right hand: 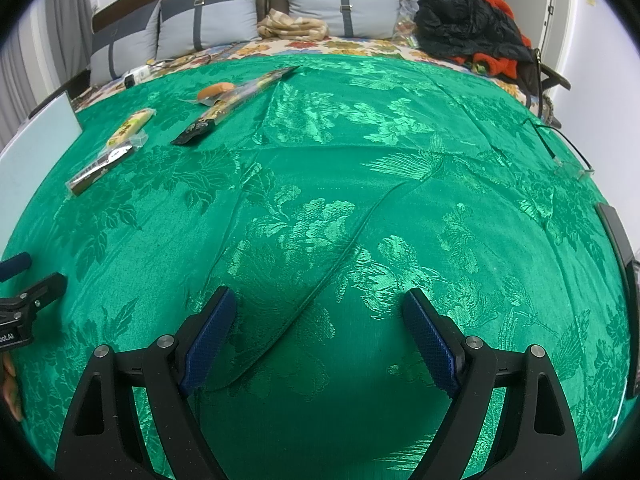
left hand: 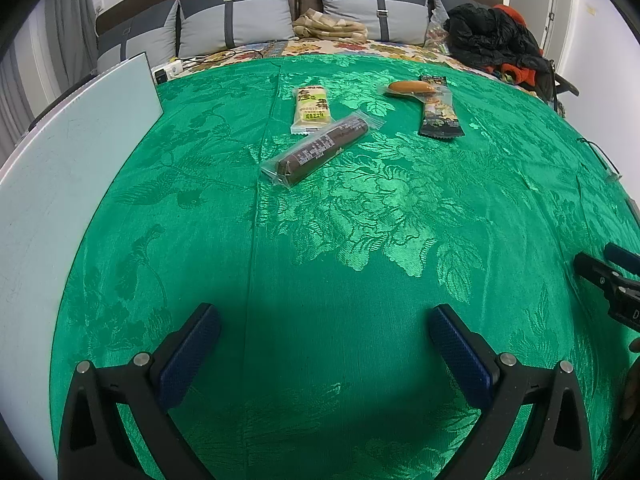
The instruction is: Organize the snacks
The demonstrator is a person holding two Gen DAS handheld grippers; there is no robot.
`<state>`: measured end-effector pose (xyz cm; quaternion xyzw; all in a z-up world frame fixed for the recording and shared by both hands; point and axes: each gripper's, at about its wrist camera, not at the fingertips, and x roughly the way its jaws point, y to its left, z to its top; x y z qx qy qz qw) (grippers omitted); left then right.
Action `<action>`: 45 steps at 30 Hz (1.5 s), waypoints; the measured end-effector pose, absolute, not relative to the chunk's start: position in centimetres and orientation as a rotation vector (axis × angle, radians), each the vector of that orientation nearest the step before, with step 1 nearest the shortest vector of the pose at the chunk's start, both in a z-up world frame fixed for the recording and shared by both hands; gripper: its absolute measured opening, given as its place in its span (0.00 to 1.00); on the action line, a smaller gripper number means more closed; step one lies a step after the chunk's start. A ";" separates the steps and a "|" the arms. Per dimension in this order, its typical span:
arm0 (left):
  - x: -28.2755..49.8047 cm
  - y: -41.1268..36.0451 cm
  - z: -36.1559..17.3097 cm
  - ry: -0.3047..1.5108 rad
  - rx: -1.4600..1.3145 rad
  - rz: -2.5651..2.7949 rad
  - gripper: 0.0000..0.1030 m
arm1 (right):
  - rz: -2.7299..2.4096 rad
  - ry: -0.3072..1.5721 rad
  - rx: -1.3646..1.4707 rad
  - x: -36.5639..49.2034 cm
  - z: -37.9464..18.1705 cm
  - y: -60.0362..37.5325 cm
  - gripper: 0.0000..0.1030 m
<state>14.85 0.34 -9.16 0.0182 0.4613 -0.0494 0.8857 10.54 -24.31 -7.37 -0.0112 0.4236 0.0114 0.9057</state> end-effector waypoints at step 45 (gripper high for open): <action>14.0 3.5 -9.3 0.953 0.010 -0.045 1.00 | 0.023 0.875 -0.024 10.6 -7.4 -24.3 0.85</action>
